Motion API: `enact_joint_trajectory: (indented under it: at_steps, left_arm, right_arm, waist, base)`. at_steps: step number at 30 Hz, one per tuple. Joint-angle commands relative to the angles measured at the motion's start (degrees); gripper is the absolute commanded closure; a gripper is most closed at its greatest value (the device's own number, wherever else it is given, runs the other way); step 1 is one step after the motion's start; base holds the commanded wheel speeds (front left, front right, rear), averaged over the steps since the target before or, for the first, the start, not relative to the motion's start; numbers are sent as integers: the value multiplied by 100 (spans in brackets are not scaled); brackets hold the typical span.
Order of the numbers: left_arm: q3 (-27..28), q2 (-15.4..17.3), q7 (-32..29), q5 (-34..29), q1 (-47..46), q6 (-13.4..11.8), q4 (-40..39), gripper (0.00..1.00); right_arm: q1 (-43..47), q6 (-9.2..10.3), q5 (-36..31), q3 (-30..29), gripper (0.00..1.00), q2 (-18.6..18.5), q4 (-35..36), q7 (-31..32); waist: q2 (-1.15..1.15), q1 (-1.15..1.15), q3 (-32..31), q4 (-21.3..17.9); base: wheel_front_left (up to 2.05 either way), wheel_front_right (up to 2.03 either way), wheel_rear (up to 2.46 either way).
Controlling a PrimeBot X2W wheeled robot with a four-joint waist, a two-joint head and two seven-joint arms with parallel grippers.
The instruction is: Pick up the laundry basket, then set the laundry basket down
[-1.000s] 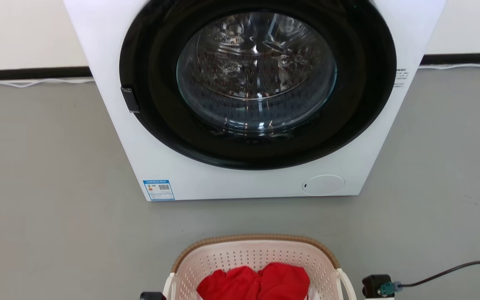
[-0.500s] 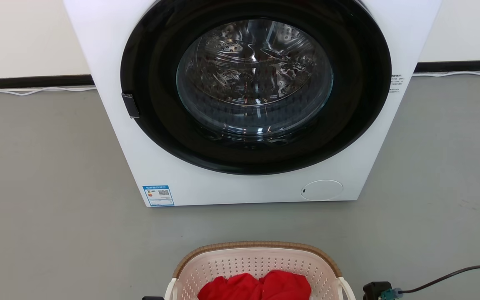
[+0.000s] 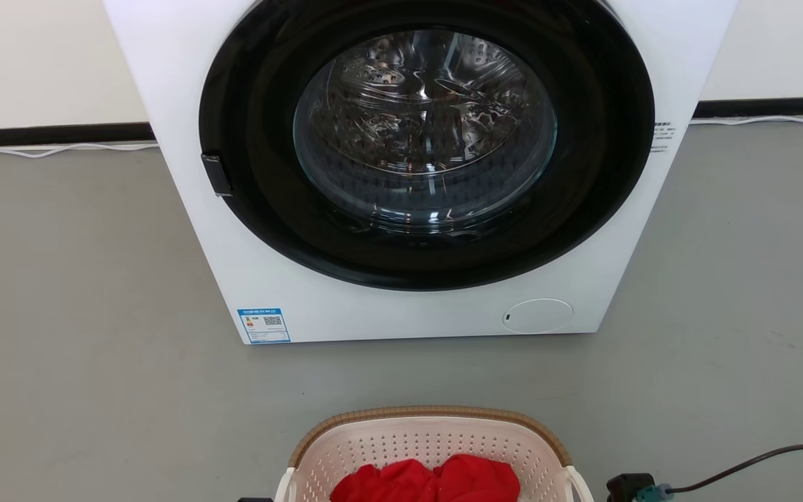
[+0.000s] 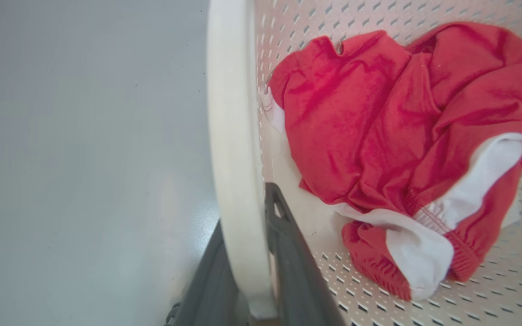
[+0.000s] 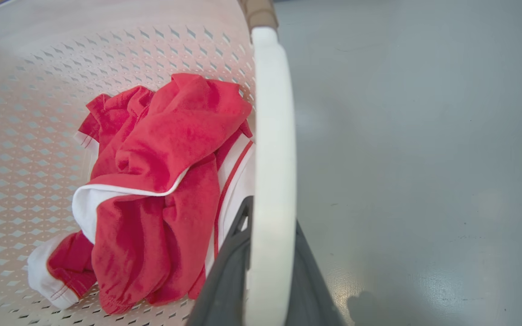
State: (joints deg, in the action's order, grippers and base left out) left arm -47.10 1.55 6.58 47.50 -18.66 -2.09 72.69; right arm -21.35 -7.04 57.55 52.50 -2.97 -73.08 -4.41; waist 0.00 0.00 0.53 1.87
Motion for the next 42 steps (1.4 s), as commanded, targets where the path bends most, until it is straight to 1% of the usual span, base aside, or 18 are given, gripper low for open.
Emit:
enact_joint_trajectory:
  at_steps: [1, 13, 25, 38, 42]
  left_arm:
    - [82, 132, 100, 46, -204, -71, -1, 100]
    - [-32, 132, 131, 134, -215, -102, 13, 100]
    - [-92, 132, 174, 195, -383, -115, 44, 100]
    - [-56, 157, 280, 218, -1026, -127, 74, 100]
    - [-32, 185, 325, 222, -1344, -131, 80, 100]
  right_arm:
    - [-159, -45, 25, 138, 100, 10, 18, -118]
    - [-197, -45, 236, 381, 100, 10, -7, -180]
    - [-371, -45, 441, 565, 100, 10, -23, -264]
    - [-1112, -45, 517, 692, 100, 10, -59, -424]
    - [-1495, -45, 491, 693, 100, 10, -74, -536]
  waist:
    - [0, 0, 4, -1]
    - [0, 0, 29, -9]
    - [0, 0, 253, -7]
    - [0, 0, 964, -2]
    - [0, 0, 1377, 9]
  base:
    - [0, 0, 0]
    - [0, 0, 0]
    - [0, 0, 0]
    - [0, 0, 0]
    - [0, 0, 0]
